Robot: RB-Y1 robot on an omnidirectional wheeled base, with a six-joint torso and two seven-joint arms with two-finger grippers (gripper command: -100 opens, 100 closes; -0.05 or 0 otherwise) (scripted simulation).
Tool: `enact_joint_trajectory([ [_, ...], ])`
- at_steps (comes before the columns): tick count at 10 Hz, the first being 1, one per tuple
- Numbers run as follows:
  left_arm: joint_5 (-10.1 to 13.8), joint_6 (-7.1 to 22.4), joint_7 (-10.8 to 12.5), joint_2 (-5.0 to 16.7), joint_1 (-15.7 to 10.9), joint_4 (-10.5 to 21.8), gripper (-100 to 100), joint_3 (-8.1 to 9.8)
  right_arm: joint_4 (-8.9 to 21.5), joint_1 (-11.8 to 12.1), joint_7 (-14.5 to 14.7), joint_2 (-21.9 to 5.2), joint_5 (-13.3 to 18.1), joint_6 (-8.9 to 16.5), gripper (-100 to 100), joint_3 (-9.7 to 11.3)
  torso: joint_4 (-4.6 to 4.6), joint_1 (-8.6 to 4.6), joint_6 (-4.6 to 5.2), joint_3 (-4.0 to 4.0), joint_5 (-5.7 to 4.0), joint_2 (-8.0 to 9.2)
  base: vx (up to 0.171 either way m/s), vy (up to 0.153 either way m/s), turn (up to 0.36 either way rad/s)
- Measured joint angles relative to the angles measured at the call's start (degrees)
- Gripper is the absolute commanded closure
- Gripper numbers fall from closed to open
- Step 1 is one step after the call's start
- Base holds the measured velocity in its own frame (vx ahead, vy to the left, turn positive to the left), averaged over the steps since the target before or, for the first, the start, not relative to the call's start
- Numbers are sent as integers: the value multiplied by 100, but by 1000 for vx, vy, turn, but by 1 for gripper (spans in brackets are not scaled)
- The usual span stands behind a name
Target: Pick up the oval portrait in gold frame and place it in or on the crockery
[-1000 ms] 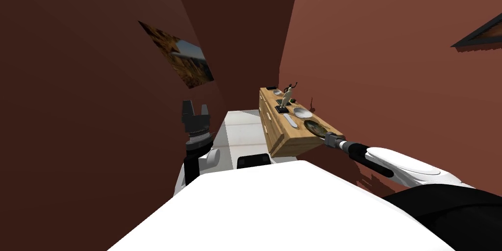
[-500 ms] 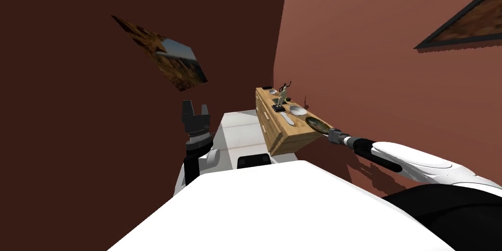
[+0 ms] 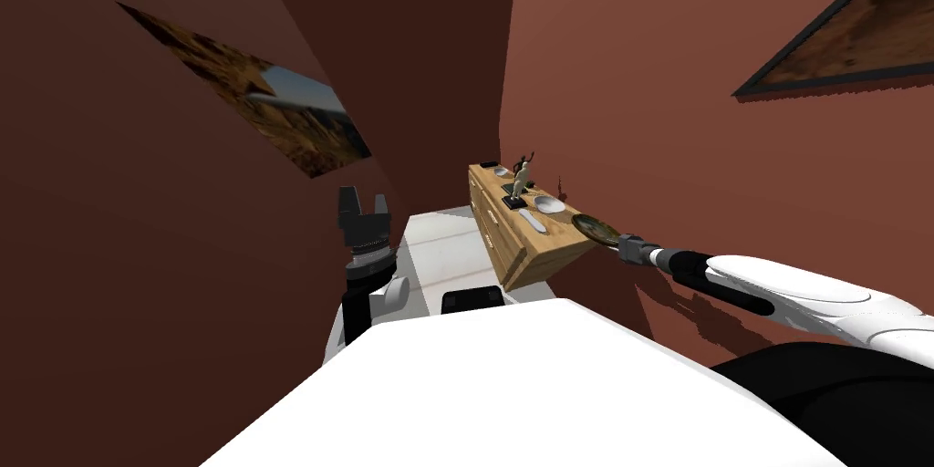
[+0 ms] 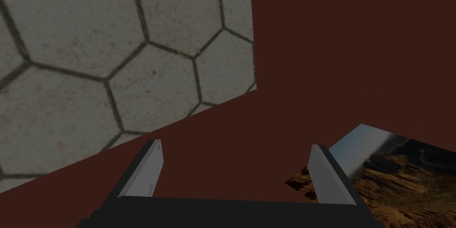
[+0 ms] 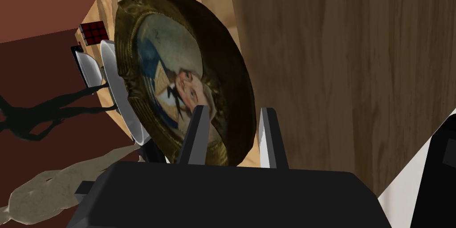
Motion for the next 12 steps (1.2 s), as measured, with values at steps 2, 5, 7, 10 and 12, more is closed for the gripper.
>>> enact_joint_trajectory([
  [2,0,0,0,0,0,0,0,0,39,78,-32,-224,-55,-59,100,-12,0,-2,-3,1,0,2,85,71,-201],
  [5,0,0,0,0,0,0,0,0,211,89,-18,-573,-150,-233,100,28,-1,5,-2,1,1,3,72,83,-189],
  [7,0,0,0,0,-1,0,0,0,214,192,-123,-751,-271,-281,100,-56,3,-7,-22,1,2,0,52,6,164],
  [10,0,0,0,1,-2,1,0,0,219,129,-309,-726,-325,-349,100,-201,2,-47,-33,-7,-9,-15,43,-65,276],
  [12,0,1,0,2,-2,1,0,0,110,204,-411,-662,-290,-339,100,-329,3,-50,-37,-5,-9,-11,32,-77,331],
])
